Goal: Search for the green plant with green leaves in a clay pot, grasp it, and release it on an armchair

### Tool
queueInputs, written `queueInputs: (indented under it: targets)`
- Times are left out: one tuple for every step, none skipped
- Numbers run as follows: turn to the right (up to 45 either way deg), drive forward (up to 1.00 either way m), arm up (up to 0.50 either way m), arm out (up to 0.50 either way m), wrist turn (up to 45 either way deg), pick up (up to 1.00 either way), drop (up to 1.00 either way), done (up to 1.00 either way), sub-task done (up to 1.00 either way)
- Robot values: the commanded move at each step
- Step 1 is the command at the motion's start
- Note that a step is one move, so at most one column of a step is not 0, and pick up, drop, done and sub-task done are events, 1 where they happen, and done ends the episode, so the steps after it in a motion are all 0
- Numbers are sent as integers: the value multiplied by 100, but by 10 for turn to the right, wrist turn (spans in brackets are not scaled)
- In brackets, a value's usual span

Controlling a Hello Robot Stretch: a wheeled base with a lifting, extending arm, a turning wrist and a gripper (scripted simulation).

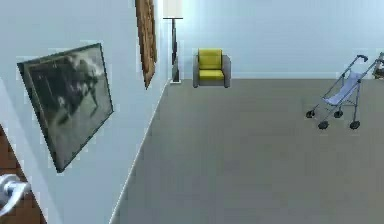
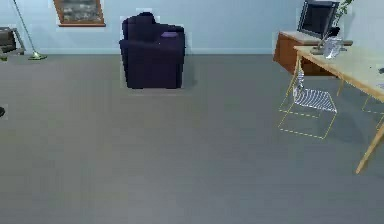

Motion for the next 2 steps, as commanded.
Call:
queueInputs:
  targets:
    - [450, 0, 0, 0, 0, 0, 0, 0, 0]
    - [450, 0, 0, 0, 0, 0, 0, 0, 0]
